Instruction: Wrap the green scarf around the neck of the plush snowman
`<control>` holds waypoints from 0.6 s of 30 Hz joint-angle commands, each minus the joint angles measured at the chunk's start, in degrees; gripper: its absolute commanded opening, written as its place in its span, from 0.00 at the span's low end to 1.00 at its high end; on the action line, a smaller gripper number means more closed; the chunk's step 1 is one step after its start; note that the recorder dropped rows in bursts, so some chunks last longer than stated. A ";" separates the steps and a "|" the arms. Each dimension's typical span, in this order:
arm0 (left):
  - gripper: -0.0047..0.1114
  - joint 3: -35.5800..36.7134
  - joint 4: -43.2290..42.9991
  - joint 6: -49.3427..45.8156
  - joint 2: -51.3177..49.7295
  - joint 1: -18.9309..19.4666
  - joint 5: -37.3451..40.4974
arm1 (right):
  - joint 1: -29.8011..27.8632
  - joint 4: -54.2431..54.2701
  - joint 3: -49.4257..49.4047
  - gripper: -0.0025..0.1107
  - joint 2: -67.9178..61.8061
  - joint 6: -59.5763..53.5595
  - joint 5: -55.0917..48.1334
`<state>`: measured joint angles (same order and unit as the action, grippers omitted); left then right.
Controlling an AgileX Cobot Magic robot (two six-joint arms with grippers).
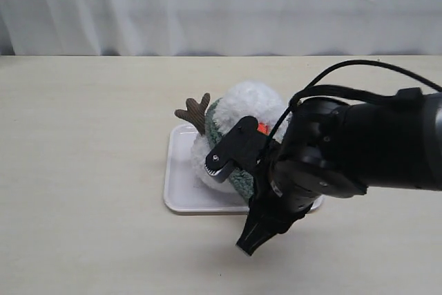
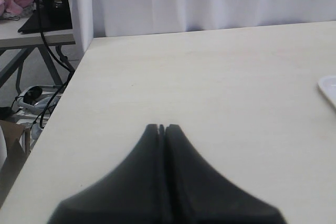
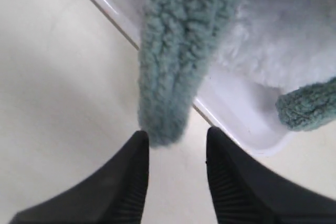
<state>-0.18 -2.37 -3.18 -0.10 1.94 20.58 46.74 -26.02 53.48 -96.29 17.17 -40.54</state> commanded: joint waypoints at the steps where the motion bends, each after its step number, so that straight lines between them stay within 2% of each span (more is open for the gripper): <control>1: 0.04 0.18 0.11 0.18 0.10 0.07 -0.84 | 0.04 7.18 -0.18 0.37 5.46 -5.47 -0.27; 5: 0.04 0.18 0.11 0.18 0.10 0.07 -0.84 | 0.04 12.74 2.65 0.34 10.12 -10.05 -0.52; 6: 0.04 0.18 0.11 0.18 0.10 0.07 -0.84 | 0.04 12.74 3.75 0.31 10.79 -10.05 -0.52; 10: 0.04 0.18 0.11 0.18 0.10 0.07 -0.84 | 0.04 12.01 10.68 0.06 11.50 -10.05 -0.41; 15: 0.04 0.18 0.11 0.18 0.10 0.07 -0.84 | -0.09 9.85 20.99 0.06 6.42 -6.26 -3.73; 18: 0.04 0.18 0.11 0.18 0.10 0.07 -0.84 | -0.09 4.74 30.23 0.06 -0.22 -0.81 -11.78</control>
<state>-0.18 -2.37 -3.18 -0.10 1.94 20.58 46.74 -17.26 76.99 -91.66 12.01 -45.81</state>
